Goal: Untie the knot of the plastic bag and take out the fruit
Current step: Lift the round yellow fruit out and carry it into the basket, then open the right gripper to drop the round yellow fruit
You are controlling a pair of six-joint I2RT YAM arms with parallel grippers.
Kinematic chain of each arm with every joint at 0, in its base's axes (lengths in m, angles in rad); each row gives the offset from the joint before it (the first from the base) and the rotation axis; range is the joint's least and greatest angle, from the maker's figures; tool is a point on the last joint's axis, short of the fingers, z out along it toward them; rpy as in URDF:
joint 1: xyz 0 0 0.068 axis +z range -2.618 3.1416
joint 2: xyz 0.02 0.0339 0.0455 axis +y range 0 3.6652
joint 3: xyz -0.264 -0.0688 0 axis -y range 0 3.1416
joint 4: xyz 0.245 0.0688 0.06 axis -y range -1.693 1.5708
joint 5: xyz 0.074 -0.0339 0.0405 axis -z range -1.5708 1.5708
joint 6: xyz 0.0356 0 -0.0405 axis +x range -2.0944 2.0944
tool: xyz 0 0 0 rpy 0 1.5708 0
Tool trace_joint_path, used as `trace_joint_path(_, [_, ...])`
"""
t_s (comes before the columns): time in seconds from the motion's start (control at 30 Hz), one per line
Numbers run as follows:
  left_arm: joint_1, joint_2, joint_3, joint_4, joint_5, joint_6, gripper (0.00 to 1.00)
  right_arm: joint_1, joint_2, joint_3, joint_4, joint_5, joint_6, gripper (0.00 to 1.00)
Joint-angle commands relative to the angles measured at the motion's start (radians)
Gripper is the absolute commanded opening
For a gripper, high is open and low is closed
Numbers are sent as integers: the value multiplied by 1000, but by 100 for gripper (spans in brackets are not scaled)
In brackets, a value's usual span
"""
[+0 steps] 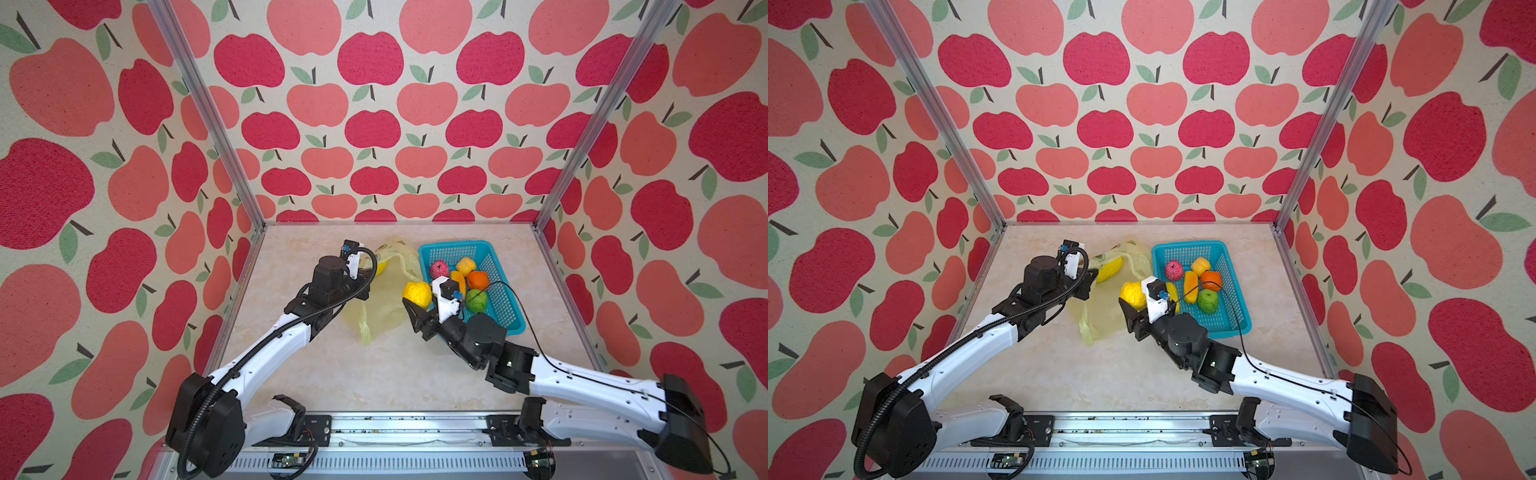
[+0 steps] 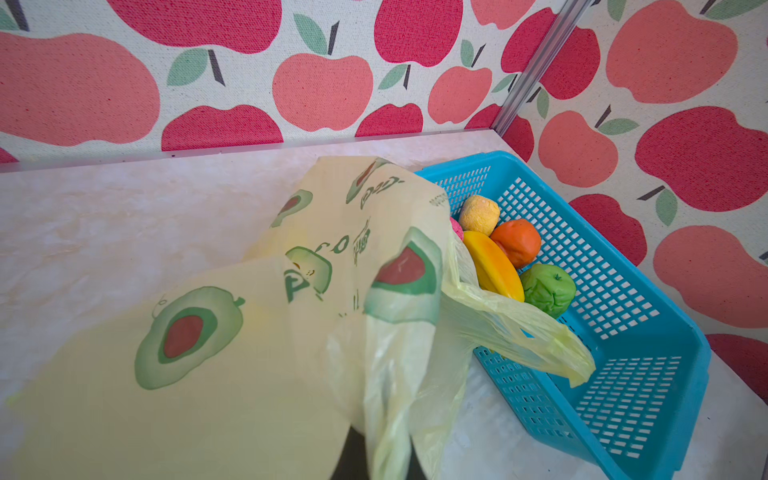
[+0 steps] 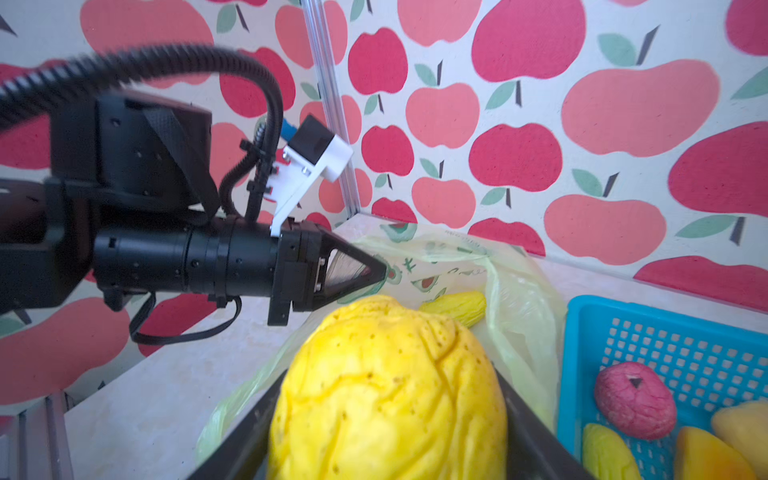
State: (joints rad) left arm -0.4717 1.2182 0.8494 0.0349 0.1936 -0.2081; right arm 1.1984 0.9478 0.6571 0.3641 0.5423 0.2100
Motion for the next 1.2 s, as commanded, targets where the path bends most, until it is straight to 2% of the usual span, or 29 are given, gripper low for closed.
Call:
trace_joint_path(0.0, [6,-17,18,-12,-6,21,0,-43,-132,-36,-313,158,21,24])
trace_joint_path(0.13, [5,-19,18,-11,-2,20,0,-188,-239,-58,-541,112,128,24])
trace_joint_path(0.23, [5,-21,11,3,6,14,0,-359,-234,-74,-619,-64,199,24])
trace_joint_path(0.37, [3,-19,14,-1,10,10,0,-516,-116,-76,-612,-268,244,21])
trace_joint_path(0.53, [2,-31,11,-8,6,13,0,-593,88,-63,-531,-412,256,19])
trace_joint_path(0.93, [1,-23,18,-9,9,18,0,-680,449,12,-376,-495,282,20])
trace_joint_path(1.17, [1,-33,16,-13,6,22,0,-685,588,102,-390,-415,264,36])
